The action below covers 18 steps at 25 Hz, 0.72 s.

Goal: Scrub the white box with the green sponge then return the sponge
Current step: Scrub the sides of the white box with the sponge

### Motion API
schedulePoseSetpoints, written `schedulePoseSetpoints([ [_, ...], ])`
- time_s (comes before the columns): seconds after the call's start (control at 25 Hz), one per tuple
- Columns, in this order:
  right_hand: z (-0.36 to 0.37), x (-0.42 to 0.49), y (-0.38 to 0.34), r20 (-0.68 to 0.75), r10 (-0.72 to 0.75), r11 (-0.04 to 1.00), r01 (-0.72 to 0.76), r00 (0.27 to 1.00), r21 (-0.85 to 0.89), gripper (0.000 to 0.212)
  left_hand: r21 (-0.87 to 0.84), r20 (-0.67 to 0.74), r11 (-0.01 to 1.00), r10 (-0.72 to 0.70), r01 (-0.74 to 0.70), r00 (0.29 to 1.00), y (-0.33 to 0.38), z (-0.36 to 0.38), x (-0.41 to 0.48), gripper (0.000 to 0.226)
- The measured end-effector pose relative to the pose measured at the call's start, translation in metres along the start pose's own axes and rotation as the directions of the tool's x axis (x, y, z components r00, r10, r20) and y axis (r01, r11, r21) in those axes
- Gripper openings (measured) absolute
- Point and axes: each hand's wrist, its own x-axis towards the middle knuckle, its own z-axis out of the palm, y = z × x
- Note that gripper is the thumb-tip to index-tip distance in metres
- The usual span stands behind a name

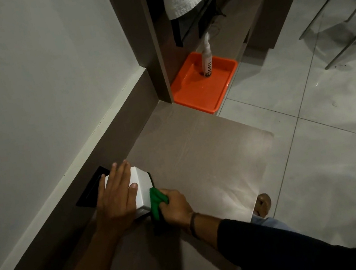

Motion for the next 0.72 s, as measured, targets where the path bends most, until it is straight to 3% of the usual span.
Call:
schedulePoseSetpoints([
  [0.12,-0.001,0.016,-0.026,-0.034,0.034,0.999,-0.034,0.999,-0.009,0.031,-0.104,0.114,0.972,-0.197,0.209,0.974,0.003,-0.007,0.002,0.063],
  [0.24,-0.004,0.023,-0.047,0.020,-0.079,0.994,0.080,0.997,-0.074,0.037,-0.137,0.131,0.903,-0.390,0.406,0.911,0.022,-0.017,0.001,0.073],
  [0.4,-0.005,0.038,-0.070,0.195,-0.236,0.920,0.283,0.952,-0.272,0.049,-0.105,0.096,0.689,-0.711,0.717,0.697,0.058,-0.025,-0.004,0.078],
  [0.48,-0.003,0.045,-0.075,0.270,-0.249,0.880,0.334,0.930,-0.338,0.049,-0.103,0.099,0.618,-0.773,0.779,0.627,0.065,-0.027,-0.004,0.076],
  [0.64,-0.011,0.052,-0.072,0.322,-0.258,0.872,0.363,0.911,-0.328,0.052,-0.052,0.182,0.618,-0.767,0.784,0.616,0.061,-0.026,-0.001,0.079],
  [0.72,-0.024,0.050,-0.071,0.314,-0.293,0.875,0.386,0.903,-0.291,0.052,-0.036,0.131,0.642,-0.756,0.766,0.641,0.064,-0.026,0.003,0.073],
])
